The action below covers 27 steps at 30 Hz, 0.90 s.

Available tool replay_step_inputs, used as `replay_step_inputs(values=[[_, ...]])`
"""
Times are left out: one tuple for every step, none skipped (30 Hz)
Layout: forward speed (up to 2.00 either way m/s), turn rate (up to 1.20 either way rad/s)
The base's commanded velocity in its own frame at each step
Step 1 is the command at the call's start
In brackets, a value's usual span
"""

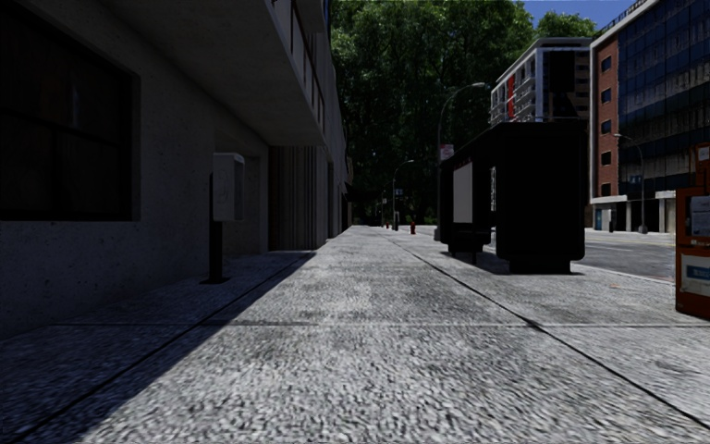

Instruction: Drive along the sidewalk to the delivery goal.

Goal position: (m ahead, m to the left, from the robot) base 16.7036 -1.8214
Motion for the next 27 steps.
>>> replay_step_inputs(values=[[2.0,0.0],[2.0,0.0],[2.0,0.0],[2.0,0.0],[2.0,0.0],[2.0,0.0],[2.0,0.0],[2.0,0.0],[2.0,0.0],[2.0,0.0],[2.0,0.0],[2.0,0.0],[2.0,0.0],[2.0,0.0],[2.0,0.0],[2.0,0.0],[2.0,0.0],[2.0,0.0],[2.0,0.0],[2.0,0.0],[2.0,0.0],[2.0,0.0],[2.0,0.0],[2.0,0.0],[2.0,0.0],[2.0,0.0],[2.0,0.0]])
